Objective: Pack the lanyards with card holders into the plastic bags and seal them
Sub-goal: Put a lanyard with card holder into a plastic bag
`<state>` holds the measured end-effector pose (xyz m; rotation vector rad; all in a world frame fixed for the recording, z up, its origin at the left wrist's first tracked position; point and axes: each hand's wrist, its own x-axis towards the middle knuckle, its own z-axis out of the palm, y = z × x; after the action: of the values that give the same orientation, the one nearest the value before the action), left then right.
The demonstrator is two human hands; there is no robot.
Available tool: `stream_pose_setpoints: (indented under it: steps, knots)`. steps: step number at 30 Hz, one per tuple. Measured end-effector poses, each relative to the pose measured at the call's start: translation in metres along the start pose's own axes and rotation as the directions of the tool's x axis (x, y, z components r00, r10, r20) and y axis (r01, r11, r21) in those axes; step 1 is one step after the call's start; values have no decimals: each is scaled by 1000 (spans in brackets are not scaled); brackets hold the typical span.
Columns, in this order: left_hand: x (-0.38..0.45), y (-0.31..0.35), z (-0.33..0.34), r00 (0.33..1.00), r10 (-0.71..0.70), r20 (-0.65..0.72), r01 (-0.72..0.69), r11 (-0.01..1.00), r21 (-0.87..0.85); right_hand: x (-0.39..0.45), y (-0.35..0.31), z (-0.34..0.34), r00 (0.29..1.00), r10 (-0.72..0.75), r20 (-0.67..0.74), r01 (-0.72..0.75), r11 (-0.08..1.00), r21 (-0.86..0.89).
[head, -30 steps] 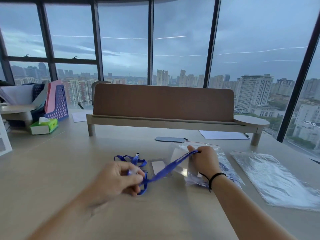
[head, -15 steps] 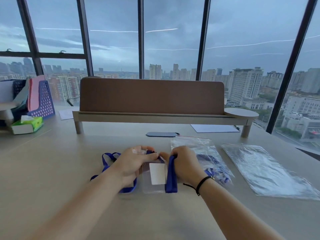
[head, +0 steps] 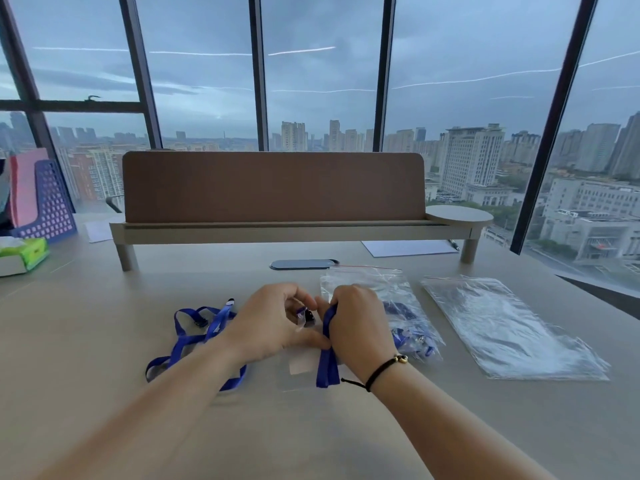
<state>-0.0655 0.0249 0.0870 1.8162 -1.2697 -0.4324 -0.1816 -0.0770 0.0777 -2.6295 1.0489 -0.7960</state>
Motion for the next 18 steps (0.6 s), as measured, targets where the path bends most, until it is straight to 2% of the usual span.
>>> stream_pose_setpoints:
  steps: [4, 9, 12, 14, 16, 17, 18]
  knots:
    - [0, 7, 5, 995, 15, 100, -14, 1000, -11, 1, 3, -5, 998, 48, 27, -48, 999, 4]
    - [0, 14, 15, 999, 28, 44, -26, 998, -57, -1, 4, -15, 996, 77, 53, -82, 992, 100]
    - [1, 14, 13, 997, 23, 74, -16, 995, -97, 1, 8, -32, 968, 109, 225, -167, 953, 254]
    - [1, 16, 7, 993, 36, 116, -25, 995, -97, 4, 16, -47, 876, 124, 466, -348, 833, 431]
    - [1, 17, 2, 981, 63, 185, -31, 985, -171, 6, 33, -57, 731, -6, 682, -550, 586, 595]
    - [0, 18, 0, 973, 80, 214, -30, 974, -226, 6, 43, -59, 696, -81, 713, -588, 506, 631]
    - [0, 19, -2, 970, 100, 222, -38, 962, -270, 5, 54, -59, 683, -131, 718, -594, 473, 651]
